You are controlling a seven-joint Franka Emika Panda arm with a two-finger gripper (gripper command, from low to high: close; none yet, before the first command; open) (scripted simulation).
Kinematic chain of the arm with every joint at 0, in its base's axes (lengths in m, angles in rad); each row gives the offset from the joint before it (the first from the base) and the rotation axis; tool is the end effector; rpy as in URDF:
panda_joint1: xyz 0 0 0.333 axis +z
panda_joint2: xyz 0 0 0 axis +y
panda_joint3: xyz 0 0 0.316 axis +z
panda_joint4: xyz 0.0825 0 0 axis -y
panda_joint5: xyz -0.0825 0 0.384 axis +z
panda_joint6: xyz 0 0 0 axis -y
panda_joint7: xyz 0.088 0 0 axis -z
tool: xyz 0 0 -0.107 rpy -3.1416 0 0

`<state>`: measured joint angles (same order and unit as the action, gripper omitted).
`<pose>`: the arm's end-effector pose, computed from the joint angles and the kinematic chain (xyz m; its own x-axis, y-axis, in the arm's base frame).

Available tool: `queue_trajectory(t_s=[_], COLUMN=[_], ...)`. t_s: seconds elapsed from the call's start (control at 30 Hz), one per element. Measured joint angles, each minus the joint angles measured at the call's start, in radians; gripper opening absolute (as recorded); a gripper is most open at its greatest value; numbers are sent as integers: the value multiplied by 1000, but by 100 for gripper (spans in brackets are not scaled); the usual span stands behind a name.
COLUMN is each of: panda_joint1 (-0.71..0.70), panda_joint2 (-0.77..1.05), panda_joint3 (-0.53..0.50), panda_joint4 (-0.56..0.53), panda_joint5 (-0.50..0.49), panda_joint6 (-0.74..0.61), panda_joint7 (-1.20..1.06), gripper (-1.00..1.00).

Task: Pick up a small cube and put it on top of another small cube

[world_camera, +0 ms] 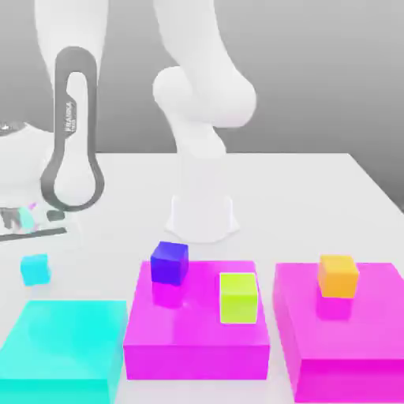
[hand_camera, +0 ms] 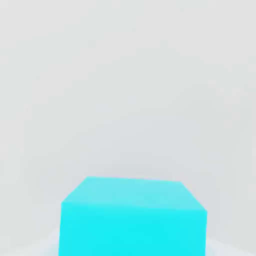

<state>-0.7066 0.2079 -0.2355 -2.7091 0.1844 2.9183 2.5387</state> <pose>0.2211 -0.3339 0.1650 -0.8709 0.4914 -0.0065 0.4915 0.8708 -0.0112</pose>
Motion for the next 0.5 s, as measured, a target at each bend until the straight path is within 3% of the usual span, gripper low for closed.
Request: queue_trajectory(t_s=[0.13, 0.33, 0.5], panda_joint1=[22, 178, 270], panda_joint2=[-89, -249, -410], panda_joint3=[-40, 24, 67], panda_joint4=[-22, -72, -121], panda_joint5=[-79, 63, 81], panda_joint6=[-70, -205, -314], panda_joint7=[61, -178, -329], gripper=[-100, -100, -100])
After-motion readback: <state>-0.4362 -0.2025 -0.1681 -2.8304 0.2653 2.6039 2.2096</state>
